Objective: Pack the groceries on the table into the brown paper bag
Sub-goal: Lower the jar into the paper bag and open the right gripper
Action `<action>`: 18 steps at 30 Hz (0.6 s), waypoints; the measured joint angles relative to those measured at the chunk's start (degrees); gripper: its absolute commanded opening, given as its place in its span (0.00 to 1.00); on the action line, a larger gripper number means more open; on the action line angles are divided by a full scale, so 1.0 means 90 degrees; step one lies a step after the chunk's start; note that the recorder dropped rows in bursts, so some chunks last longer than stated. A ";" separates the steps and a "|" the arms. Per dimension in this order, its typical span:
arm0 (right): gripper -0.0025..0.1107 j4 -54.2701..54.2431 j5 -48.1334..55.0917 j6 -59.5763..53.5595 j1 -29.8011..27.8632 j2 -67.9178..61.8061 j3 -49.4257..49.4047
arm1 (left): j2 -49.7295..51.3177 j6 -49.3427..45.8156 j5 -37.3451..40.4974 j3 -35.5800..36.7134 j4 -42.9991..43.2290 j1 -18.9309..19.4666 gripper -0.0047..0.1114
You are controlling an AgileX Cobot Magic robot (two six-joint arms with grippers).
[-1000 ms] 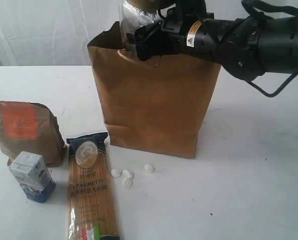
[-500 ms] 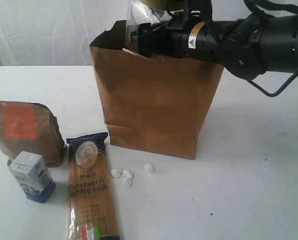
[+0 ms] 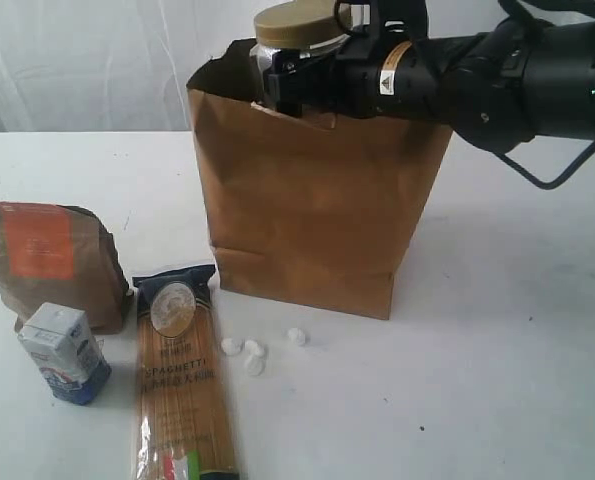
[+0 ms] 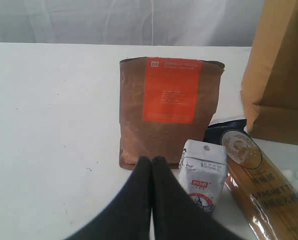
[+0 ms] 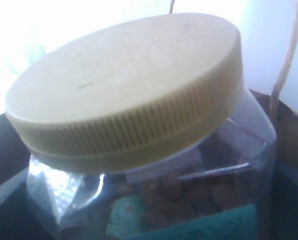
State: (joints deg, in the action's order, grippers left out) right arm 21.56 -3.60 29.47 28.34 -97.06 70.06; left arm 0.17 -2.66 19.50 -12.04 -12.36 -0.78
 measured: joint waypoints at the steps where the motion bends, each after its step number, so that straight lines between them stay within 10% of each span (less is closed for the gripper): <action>1: 0.93 -0.0012 0.0000 0.0000 0.0000 0.0000 0.0000 | 0.0000 0.0000 0.0000 0.0000 0.0000 0.0000 0.04; 18: 0.93 -0.0037 -0.0533 0.0723 0.0000 0.0222 0.0000 | 0.0000 0.0000 0.0000 0.0000 0.0000 0.0000 0.04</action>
State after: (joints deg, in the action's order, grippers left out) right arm 21.22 -8.40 35.98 28.34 -95.07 70.06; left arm 0.17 -2.66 19.50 -12.04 -12.36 -0.78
